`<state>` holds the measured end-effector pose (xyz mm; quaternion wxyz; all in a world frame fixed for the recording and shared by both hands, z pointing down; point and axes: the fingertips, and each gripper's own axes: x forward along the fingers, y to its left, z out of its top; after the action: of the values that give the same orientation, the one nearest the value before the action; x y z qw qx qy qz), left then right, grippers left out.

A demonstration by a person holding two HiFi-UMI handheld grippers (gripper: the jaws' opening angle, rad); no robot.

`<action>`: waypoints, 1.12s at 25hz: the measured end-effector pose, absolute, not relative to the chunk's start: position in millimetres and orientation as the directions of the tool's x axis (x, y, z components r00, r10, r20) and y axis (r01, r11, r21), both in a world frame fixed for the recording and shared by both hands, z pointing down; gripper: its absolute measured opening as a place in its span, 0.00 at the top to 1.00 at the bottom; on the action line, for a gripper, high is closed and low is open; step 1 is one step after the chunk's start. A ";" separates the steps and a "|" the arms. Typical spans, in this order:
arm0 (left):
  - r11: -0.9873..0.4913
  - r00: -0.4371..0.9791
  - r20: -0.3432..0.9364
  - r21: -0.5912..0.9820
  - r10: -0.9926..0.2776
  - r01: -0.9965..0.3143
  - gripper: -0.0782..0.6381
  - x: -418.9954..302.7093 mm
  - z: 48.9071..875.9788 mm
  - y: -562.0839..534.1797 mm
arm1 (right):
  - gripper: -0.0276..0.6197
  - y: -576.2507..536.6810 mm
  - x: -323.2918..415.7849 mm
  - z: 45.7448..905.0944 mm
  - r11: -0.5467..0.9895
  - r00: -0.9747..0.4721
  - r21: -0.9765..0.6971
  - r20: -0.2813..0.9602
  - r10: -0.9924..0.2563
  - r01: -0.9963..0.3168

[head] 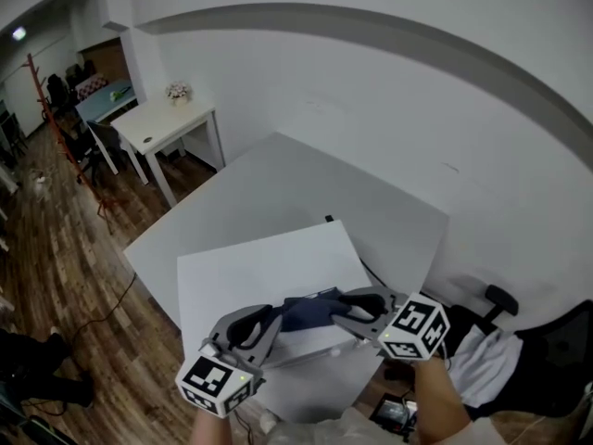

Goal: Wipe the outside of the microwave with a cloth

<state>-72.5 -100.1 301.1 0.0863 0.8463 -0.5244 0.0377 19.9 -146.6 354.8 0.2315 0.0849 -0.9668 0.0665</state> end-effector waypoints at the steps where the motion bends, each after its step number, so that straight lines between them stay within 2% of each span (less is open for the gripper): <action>1: -0.431 0.448 0.137 0.137 -0.884 -0.892 0.80 -73.2 299.6 -101.7 | 0.70 -149.7 22.8 356.2 0.972 -0.874 -0.104 0.464 -0.141 -0.212; 3: -0.433 0.455 0.128 0.169 -0.881 -0.886 0.81 -72.8 301.7 -103.9 | 0.59 -155.6 30.5 356.1 0.961 -0.870 -0.127 0.466 -0.162 -0.247; 6: -0.424 0.443 0.125 0.154 -0.888 -0.893 0.81 -69.2 293.6 -103.0 | 0.60 -153.0 34.5 321.1 0.956 -0.923 -0.135 0.325 -0.204 -0.259; 7: -0.415 0.431 0.114 0.141 -0.895 -0.899 0.84 -69.2 288.5 -103.5 | 0.64 -149.3 31.4 305.3 0.959 -0.942 -0.127 0.258 -0.215 -0.253; 9: -0.402 0.414 0.086 0.125 -0.906 -0.907 0.88 -70.0 277.9 -107.3 | 0.81 -143.6 22.1 282.6 0.963 -0.958 -0.100 0.170 -0.231 -0.249; 10: -0.406 0.417 0.074 0.128 -0.906 -0.905 0.89 -68.9 273.5 -109.5 | 0.82 -141.1 17.9 277.1 0.964 -0.960 -0.092 0.155 -0.232 -0.248; 16: -0.454 0.471 0.055 0.190 -0.881 -0.871 0.89 -53.1 270.8 -113.5 | 0.86 -127.2 18.0 277.8 0.968 -0.963 -0.093 0.161 -0.218 -0.234; 28: -0.520 0.527 0.083 0.096 -0.846 -0.849 0.89 -27.4 272.0 -111.8 | 0.89 -126.6 27.6 268.9 0.964 -0.962 -0.088 0.134 -0.239 -0.252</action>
<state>-27.4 -111.8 272.0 0.0619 0.8717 -0.4859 0.0128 27.6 -126.6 268.9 0.0610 0.1242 -0.9890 0.0521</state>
